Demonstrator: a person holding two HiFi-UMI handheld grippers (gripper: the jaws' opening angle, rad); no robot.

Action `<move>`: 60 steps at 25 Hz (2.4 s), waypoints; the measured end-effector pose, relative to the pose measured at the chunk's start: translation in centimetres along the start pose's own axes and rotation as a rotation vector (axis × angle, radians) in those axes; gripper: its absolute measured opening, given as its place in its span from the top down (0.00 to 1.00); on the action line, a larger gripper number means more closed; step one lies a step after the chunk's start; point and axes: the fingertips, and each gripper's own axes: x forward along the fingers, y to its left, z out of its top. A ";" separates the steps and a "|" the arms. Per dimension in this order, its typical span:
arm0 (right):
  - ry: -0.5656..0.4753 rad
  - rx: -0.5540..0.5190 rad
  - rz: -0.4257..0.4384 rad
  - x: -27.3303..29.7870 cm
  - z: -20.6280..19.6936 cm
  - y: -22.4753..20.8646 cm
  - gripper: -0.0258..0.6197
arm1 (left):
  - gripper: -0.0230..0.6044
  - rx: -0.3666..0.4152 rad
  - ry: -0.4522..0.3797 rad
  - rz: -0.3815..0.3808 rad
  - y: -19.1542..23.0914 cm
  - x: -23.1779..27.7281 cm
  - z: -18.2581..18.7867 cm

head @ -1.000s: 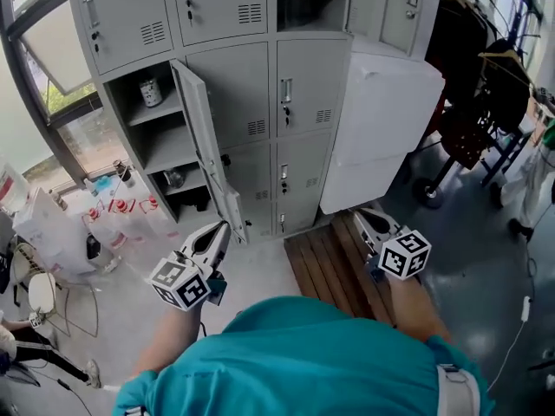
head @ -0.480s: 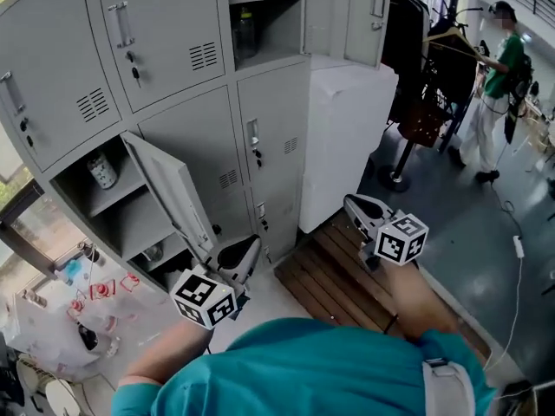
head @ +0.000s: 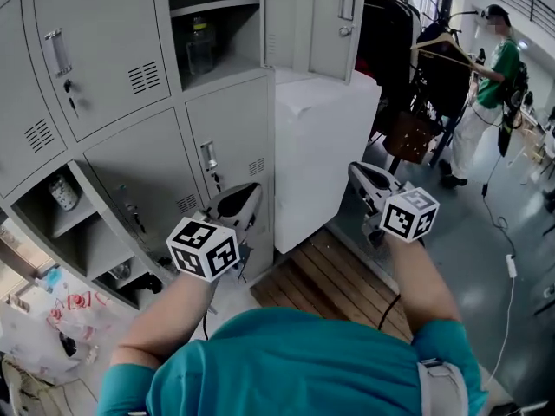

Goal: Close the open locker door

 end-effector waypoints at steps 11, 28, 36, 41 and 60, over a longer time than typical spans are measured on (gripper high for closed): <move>-0.054 -0.093 0.079 5.0 9.3 -10.5 0.96 | 0.96 0.090 -0.093 0.073 2.2 14.1 9.1; -0.282 -0.047 0.443 13.5 30.4 -16.4 0.71 | 0.96 0.079 -0.103 0.126 6.3 17.5 13.9; -0.340 0.008 0.637 14.4 31.0 -14.3 0.70 | 0.96 0.079 -0.125 0.161 7.7 15.7 14.6; -0.340 0.007 0.657 14.8 31.1 -13.5 0.80 | 0.96 0.080 -0.145 0.167 7.8 14.9 15.2; -0.396 -0.164 0.685 14.5 30.8 -1.8 0.74 | 0.96 0.071 -0.192 0.208 9.5 10.8 16.1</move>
